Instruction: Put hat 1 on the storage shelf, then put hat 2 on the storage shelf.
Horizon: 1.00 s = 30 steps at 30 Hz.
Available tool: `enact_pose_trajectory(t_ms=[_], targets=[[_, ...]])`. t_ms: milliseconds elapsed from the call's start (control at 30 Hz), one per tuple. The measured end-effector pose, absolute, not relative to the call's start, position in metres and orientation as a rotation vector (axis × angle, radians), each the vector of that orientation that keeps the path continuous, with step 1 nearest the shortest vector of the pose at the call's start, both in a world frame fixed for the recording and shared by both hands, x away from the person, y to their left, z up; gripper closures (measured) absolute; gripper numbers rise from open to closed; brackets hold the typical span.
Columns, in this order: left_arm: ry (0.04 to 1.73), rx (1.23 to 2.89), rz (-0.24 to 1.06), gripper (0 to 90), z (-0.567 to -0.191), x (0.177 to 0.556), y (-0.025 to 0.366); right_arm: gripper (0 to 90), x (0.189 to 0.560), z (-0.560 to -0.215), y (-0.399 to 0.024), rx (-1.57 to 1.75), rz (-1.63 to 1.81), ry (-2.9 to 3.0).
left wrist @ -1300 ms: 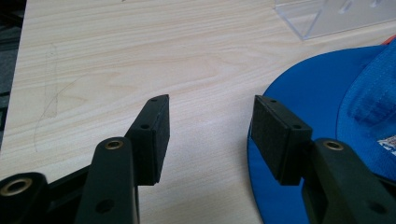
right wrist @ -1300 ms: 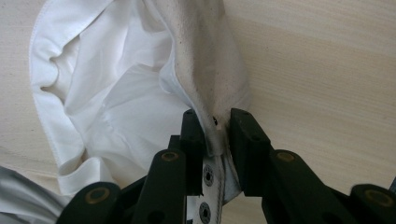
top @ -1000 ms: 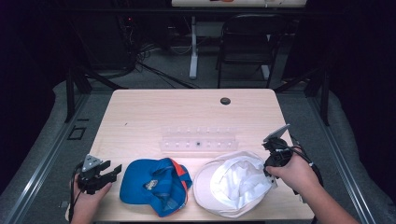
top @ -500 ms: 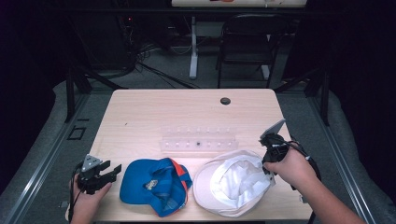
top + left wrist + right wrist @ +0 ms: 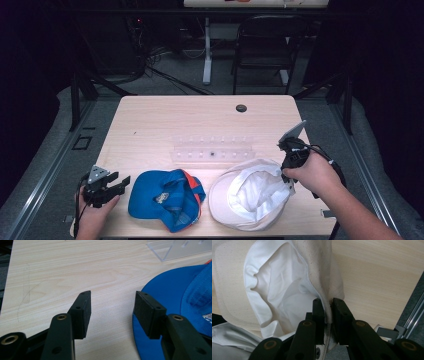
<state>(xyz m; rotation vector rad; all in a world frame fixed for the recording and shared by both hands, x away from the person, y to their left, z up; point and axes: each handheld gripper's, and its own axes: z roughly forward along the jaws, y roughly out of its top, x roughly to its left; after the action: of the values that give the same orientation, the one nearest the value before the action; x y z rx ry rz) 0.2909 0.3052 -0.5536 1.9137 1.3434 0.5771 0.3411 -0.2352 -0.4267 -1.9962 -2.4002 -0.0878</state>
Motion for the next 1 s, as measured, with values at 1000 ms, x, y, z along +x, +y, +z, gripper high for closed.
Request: enact_pose_trajectory(t_ms=[1000], targets=[[1.340, 1.901, 0.582, 48.1, -0.555, 0.291, 0.303, 82.1, 0.345, -0.373, -0.228, -2.010, -0.061, -2.392]])
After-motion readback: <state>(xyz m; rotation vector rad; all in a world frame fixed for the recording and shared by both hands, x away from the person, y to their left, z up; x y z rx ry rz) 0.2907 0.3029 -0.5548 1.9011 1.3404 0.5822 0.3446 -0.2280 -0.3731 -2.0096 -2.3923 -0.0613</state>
